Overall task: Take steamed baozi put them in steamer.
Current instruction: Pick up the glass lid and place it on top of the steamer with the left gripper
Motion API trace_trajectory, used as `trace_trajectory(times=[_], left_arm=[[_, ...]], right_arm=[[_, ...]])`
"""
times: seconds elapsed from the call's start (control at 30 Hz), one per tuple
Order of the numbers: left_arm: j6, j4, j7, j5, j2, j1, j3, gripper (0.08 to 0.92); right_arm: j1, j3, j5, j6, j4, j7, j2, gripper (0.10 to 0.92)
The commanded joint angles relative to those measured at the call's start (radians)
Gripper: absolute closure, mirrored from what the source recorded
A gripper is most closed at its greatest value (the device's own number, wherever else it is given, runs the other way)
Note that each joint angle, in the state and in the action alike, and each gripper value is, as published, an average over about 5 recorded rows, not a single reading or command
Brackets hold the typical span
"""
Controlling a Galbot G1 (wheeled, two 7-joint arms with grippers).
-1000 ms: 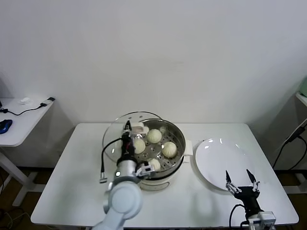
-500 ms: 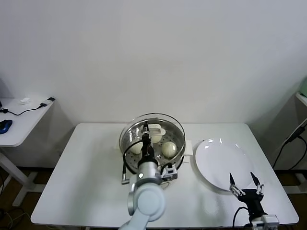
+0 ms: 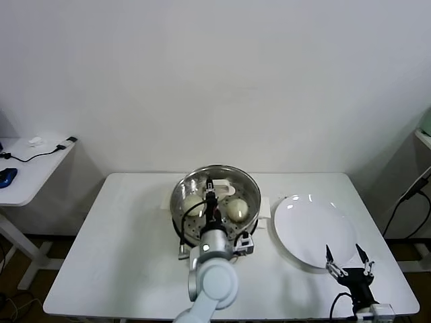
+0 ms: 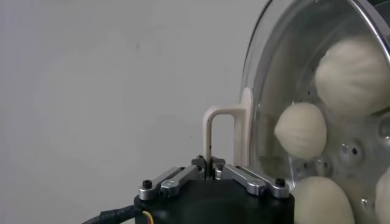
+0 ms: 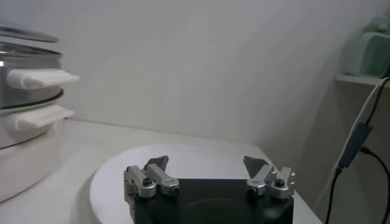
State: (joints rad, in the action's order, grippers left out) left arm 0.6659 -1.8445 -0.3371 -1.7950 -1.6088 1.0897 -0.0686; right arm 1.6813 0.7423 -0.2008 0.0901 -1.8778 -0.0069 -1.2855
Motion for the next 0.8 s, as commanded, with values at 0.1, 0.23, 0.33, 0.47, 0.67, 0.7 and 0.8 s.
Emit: trace_trajectory(times=[0.1, 0.23, 0.33, 0.47, 0.67, 0.7, 0.8], left_arm=[[0.008, 0.044, 0.017, 0.003, -0.049, -0.011, 0.002, 0.862], [0.010, 0.046, 0.020, 0.006, -0.049, -0.007, 0.005, 0.862], [0.012, 0.046, 0.022, 0.007, -0.049, -0.005, 0.007, 0.862], [0.014, 0.048, 0.029, 0.012, -0.049, -0.002, 0.006, 0.862], [0.016, 0.058, 0.043, 0.022, -0.049, 0.001, 0.008, 0.862], [0.015, 0.059, 0.045, 0.022, -0.049, 0.001, 0.009, 0.862], [0.014, 0.062, 0.051, 0.020, -0.049, 0.002, 0.012, 0.862]], right_arm=[[0.001, 0.004, 0.001, 0.002, -0.004, 0.002, -0.001, 0.203], [0.003, 0.006, 0.001, 0.002, -0.007, 0.001, 0.001, 0.203], [0.004, 0.010, 0.001, 0.002, -0.009, 0.001, 0.002, 0.203], [0.005, 0.012, 0.001, 0.003, -0.011, 0.001, 0.002, 0.203], [0.006, 0.011, 0.001, 0.009, -0.012, 0.001, 0.002, 0.203], [0.006, 0.010, 0.002, 0.011, -0.011, 0.000, 0.002, 0.203], [0.006, 0.006, 0.004, 0.015, -0.009, -0.001, 0.002, 0.203]])
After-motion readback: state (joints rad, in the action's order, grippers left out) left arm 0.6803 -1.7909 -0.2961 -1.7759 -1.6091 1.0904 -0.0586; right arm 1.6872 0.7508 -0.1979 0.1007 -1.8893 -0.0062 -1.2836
